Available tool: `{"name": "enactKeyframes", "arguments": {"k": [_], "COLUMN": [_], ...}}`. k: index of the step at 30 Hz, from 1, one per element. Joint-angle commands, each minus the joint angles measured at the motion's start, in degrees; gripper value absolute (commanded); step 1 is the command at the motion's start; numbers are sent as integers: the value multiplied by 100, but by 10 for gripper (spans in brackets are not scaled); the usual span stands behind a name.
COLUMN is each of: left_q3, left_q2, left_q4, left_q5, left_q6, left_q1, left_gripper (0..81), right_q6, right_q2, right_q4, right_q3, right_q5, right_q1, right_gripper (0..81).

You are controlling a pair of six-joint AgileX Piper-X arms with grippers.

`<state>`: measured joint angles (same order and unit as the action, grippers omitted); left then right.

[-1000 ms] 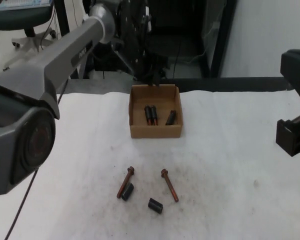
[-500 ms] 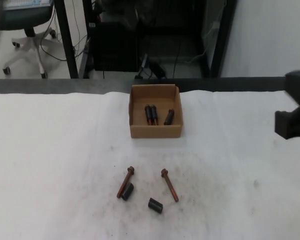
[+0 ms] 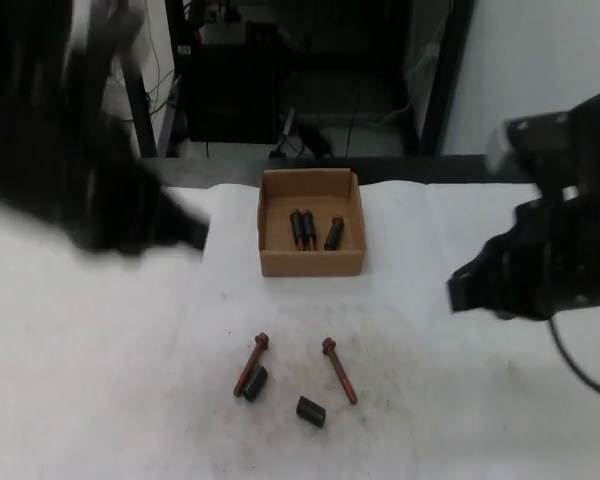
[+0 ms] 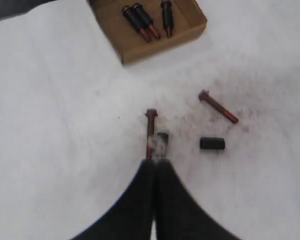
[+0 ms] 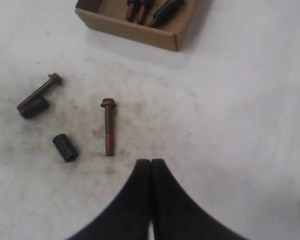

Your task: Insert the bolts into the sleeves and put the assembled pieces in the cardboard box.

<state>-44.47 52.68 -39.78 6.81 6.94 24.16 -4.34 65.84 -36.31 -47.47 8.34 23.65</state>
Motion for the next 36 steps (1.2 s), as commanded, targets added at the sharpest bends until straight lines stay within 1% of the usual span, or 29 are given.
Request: {"name": "enactKeyframes", "arguments": {"k": [1,4,6,9,14,17,22,24,26,36], "left_q3": [365,1399,1765,1939,1940,1940,1940,1940,1940,1940], "left_q2": [-178,-757,-900,-930,-930,-930,-930,-930,-930,-930], "left_q4": [607,1196,1181,882,738,768,688,648,585,564], "left_q5": [-77,-55,-30,62,347,355,387,573,620,620], "left_q6": [532,625,595,506,503,503,503,503,503,503], "left_q1": [18,18,18,18,18,18,18,18,18,18], "left_gripper": [2,2,2,2,2,2,2,2,2,2], "right_q6": [-9,-26,-211,-469,-472,-212,171,360,434,434], "right_q2": [194,501,692,1104,2010,2497,3066,3216,3360,3768], "right_q4": [322,742,1025,1156,737,449,394,381,252,7], "right_q3": [-26,-26,-26,-161,-731,-1235,-1822,-1983,-2109,-2150], "right_q5": [99,99,99,99,156,121,-214,-238,-232,-144], "right_q1": [327,763,968,1172,1177,1177,1157,1105,1074,1043], "right_gripper": [0,11,54,124,242,293,297,297,297,297]}}
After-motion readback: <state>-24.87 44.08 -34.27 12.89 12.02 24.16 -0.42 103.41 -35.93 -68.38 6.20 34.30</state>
